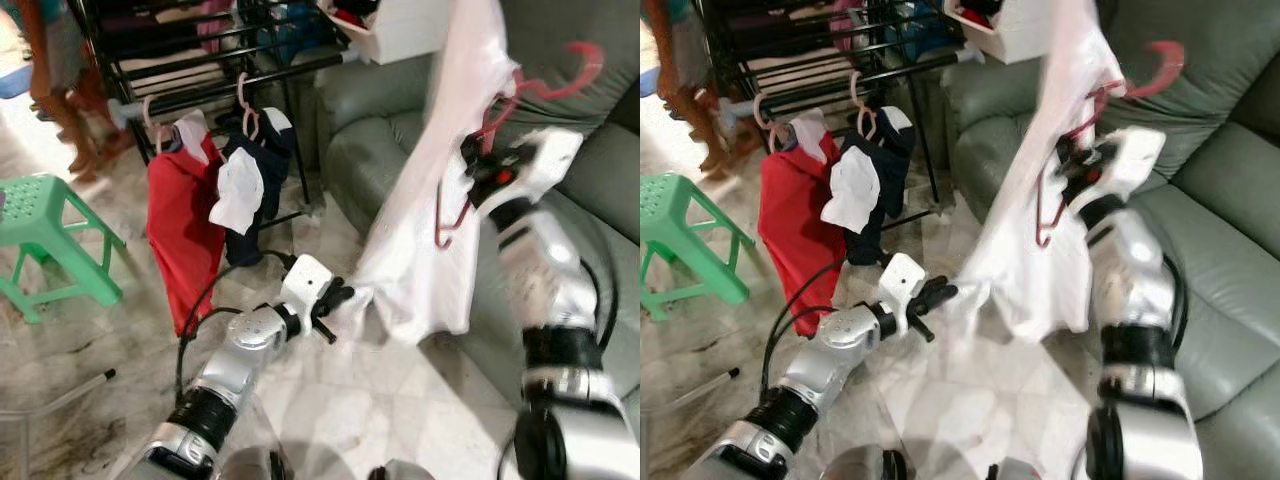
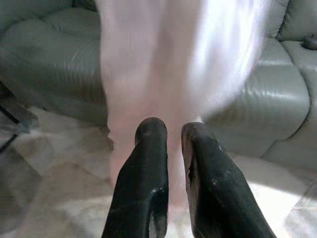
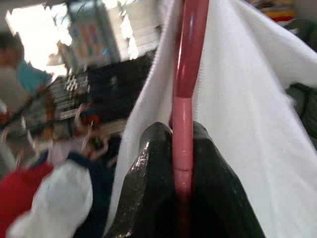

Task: Hang hanger

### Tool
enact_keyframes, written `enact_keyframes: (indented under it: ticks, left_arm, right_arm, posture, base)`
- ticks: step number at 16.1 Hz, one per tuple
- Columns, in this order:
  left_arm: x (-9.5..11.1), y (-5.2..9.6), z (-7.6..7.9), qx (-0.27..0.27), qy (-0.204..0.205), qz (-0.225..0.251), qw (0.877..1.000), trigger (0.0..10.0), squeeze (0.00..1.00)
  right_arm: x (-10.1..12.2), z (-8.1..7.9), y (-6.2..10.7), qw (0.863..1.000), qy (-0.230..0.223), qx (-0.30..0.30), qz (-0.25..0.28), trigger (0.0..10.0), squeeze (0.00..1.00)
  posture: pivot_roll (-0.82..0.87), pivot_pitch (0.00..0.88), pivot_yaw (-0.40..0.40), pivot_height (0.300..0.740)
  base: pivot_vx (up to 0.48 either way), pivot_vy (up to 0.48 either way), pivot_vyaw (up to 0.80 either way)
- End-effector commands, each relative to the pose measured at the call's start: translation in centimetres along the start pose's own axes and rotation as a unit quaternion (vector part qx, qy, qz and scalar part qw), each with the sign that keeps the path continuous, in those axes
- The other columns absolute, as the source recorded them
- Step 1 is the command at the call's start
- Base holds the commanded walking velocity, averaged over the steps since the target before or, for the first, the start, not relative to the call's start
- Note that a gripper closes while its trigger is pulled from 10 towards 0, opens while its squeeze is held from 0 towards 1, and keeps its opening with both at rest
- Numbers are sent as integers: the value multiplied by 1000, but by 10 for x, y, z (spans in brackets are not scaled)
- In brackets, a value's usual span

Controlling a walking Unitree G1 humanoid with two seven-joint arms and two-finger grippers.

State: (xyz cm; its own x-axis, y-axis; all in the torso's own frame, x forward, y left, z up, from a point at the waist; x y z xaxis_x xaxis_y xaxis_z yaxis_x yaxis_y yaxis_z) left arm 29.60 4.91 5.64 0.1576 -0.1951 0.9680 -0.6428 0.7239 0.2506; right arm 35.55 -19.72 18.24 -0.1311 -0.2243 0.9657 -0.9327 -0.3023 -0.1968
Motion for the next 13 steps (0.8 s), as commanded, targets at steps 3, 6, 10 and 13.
enact_keyframes:
  ticks: [3,6,10,13]
  left_arm:
    - [-5,11,3,-80,-83,-31,993,10000,1000]
    - [-5,11,3,-80,-83,-31,993,10000,1000]
    - [-5,11,3,-80,-83,-31,993,10000,1000]
    - [-5,11,3,-80,-83,-31,993,10000,1000]
  right_arm:
    - [-7,-5,24,991,118,56,-27,10000,0]
    - [-7,-5,24,991,118,56,-27,10000,0]
    - [-7,-5,24,991,118,56,-27,10000,0]
    - [-7,-5,24,991,118,56,-27,10000,0]
  posture:
    - [-71,0,10,740]
    - [-71,0,10,740]
    - [-71,0,10,740]
    - [-71,0,10,740]
  base:
    - [0,0,0]
    - [0,0,0]
    - [0,0,0]
    - [0,0,0]
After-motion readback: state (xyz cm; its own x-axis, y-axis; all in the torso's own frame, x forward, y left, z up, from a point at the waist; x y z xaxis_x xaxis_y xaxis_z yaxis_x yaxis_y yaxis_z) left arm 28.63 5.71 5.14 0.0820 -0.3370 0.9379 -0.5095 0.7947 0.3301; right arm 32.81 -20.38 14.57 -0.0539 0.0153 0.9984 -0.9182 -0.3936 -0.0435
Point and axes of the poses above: a point about 5 cm out from each wrist's last joint towards the gripper, its own y axis pointing back from the gripper into the wrist, its own x axis along the axis of the wrist's last joint, z = x × y, the point moved 1 cm from there along -y, pointing out of the wrist towards the gripper
